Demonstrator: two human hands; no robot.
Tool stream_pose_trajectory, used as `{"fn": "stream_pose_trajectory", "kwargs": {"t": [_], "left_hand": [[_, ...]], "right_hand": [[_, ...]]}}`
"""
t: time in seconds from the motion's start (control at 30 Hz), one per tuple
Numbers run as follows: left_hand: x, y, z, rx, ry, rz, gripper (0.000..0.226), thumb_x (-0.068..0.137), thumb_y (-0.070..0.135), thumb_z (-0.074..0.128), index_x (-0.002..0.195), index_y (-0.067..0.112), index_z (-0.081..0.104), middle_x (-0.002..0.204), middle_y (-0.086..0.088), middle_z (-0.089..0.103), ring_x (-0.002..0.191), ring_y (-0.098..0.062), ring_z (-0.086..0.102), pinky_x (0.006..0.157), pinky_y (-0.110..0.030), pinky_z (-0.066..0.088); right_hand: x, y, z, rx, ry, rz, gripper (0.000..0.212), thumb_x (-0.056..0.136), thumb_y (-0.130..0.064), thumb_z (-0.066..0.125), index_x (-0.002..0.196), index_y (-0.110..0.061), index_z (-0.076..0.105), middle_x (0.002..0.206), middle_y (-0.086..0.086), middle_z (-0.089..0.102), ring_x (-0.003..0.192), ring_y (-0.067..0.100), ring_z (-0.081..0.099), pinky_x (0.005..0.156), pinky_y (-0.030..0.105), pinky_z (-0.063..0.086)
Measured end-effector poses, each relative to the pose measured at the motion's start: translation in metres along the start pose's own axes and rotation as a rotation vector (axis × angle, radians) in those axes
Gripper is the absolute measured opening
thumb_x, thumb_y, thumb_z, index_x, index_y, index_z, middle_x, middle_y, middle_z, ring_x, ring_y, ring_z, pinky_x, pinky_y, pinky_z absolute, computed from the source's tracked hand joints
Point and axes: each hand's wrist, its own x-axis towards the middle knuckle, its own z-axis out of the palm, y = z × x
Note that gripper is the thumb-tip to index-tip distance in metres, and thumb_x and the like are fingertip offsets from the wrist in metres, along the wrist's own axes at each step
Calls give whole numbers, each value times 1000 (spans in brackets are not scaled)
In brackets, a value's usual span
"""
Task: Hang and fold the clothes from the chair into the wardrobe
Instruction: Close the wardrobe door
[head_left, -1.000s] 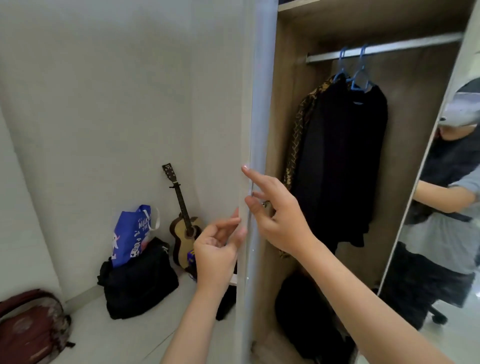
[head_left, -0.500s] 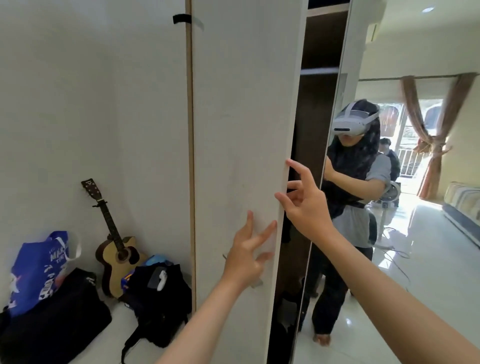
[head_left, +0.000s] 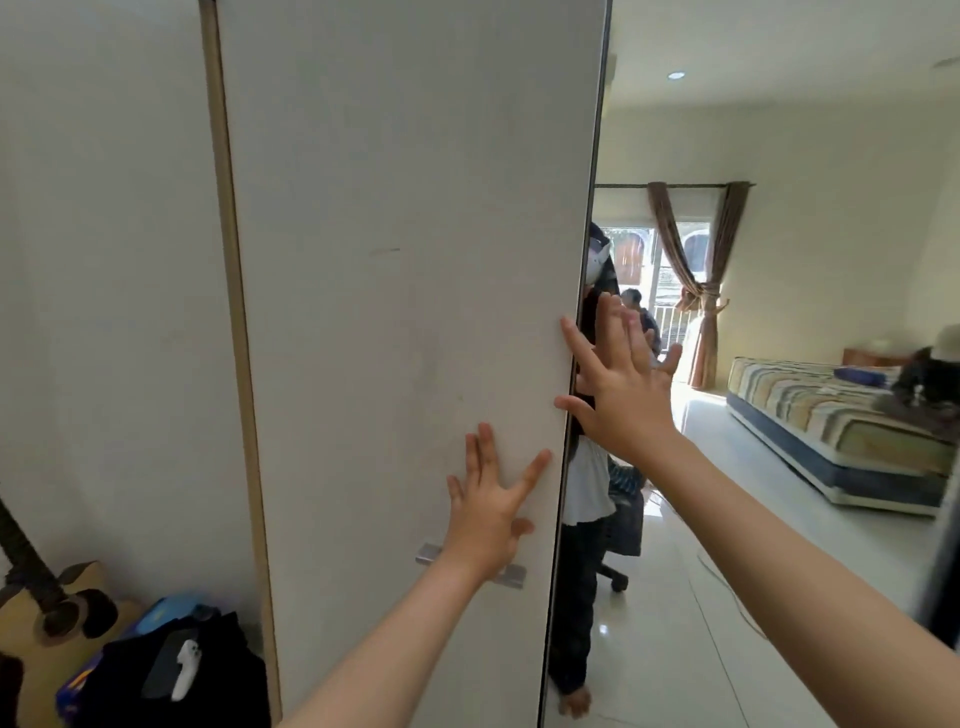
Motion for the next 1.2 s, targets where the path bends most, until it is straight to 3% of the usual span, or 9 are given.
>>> {"fn": "stream_pose_trajectory", "kwargs": {"t": [0.13, 0.33, 0.53, 0.63, 0.73, 0.83, 0.93, 1.1, 1.2], "left_hand": [[24, -2, 16, -48, 11, -1, 102, 89, 22, 59, 127, 63, -26, 132, -1, -58, 123, -25, -52, 104, -70, 8], [43, -7, 39, -68, 111, 11, 107, 86, 8, 59, 132, 60, -22, 140, -7, -50, 129, -32, -46, 98, -76, 8], [36, -1, 42, -47, 167, 16, 107, 83, 11, 64, 140, 50, -16, 145, -22, -38, 132, -41, -37, 99, -74, 17], [29, 5, 43, -107, 243, 31, 102, 75, 1, 65, 148, 39, 6, 150, -27, -25, 138, -45, -24, 98, -71, 27], [17, 22, 56, -262, 311, 113, 79, 74, 2, 62, 144, 23, 32, 153, -28, -6, 142, -43, -8, 101, -64, 34], [1, 59, 77, -431, 265, 226, 63, 80, 12, 61, 140, 18, 39, 155, -21, 10, 144, -34, 8, 104, -58, 36], [-16, 108, 103, -573, 190, 314, 58, 83, 26, 61, 138, 19, 43, 155, -12, 19, 143, -28, 17, 113, -42, 23], [-28, 199, 152, -730, -13, 417, 60, 86, 35, 54, 141, 23, 35, 154, 2, 22, 141, -12, 17, 111, -26, 22], [-21, 256, 182, -814, -152, 427, 62, 88, 34, 53, 144, 23, 30, 151, 12, 17, 137, 0, 13, 108, -10, 13]], "right_hand": [[17, 8, 20, -49, -35, 76, 92, 85, -58, 56, 141, -50, -17, 155, 7, -31, 145, 31, -21, 107, 65, -12], [27, 5, 40, -27, 36, 144, 97, 84, -48, 63, 141, -55, -15, 153, 1, -36, 141, 25, -33, 92, 55, -34], [22, -3, 34, 10, 47, 151, 94, 83, -43, 67, 147, -50, -3, 156, 3, -28, 144, 27, -25, 106, 62, -15], [12, 3, 29, 62, 58, 80, 81, 86, -38, 65, 150, -42, 14, 161, 2, -14, 148, 27, -11, 109, 65, -4], [-20, 21, 29, 100, 45, 5, 68, 87, -33, 63, 148, -33, 31, 161, 0, 7, 148, 23, 9, 111, 62, 1], [-73, 51, 33, 57, -19, 24, 63, 88, -33, 63, 145, -30, 36, 159, 0, 20, 146, 22, 19, 112, 62, 5], [-132, 96, 32, -64, -83, 109, 59, 88, -37, 63, 142, -29, 40, 155, 4, 30, 142, 25, 30, 111, 62, 10], [-217, 191, 13, -220, -182, 305, 58, 86, -36, 64, 140, -26, 44, 152, 8, 36, 138, 30, 37, 105, 68, 20], [-245, 248, 0, -305, -201, 412, 59, 82, -32, 69, 137, -24, 48, 152, 14, 34, 138, 34, 35, 101, 71, 25]]}}
